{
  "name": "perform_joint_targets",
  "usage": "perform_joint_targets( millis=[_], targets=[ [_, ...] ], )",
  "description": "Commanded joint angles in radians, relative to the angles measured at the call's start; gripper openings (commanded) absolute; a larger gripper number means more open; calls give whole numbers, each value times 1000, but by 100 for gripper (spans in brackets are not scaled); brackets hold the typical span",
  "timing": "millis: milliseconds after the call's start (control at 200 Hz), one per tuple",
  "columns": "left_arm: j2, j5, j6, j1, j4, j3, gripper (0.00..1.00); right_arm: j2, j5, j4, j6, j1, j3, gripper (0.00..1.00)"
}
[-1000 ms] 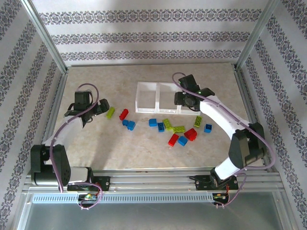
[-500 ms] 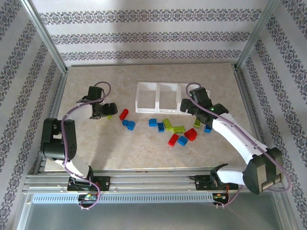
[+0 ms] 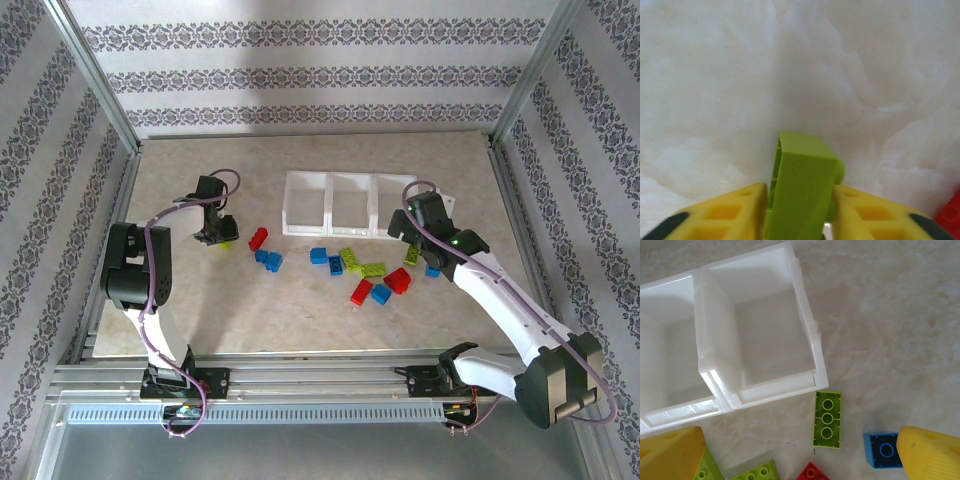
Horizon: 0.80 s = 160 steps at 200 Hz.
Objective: Sort the legos into containers by color
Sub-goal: Pick up the lego from the middle-left of the table.
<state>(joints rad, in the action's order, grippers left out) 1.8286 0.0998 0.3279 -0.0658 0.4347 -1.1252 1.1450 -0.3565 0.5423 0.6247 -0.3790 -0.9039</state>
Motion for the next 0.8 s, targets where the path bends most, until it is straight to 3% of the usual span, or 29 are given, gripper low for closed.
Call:
perform_joint_targets(
  millis=[0,145,470,635,795],
  targets=[
    [6,-28,9,-5,47,-24,27,-16,-48,8,26,16,19,98],
    [-32,-16,14,-4,27,-1,17,-11,-67,32,57,34,22,98],
    [-206,26,47,-41,38,7,16,-18,-37,60,100,114,46,98],
    [-249,-6,79,-173,47,-55,16,-25,-35,68,137,139,71,98],
    [-199,-40,100,-327,22,-164,16,-43,-21,59,161,158,100,98]
  ],
)
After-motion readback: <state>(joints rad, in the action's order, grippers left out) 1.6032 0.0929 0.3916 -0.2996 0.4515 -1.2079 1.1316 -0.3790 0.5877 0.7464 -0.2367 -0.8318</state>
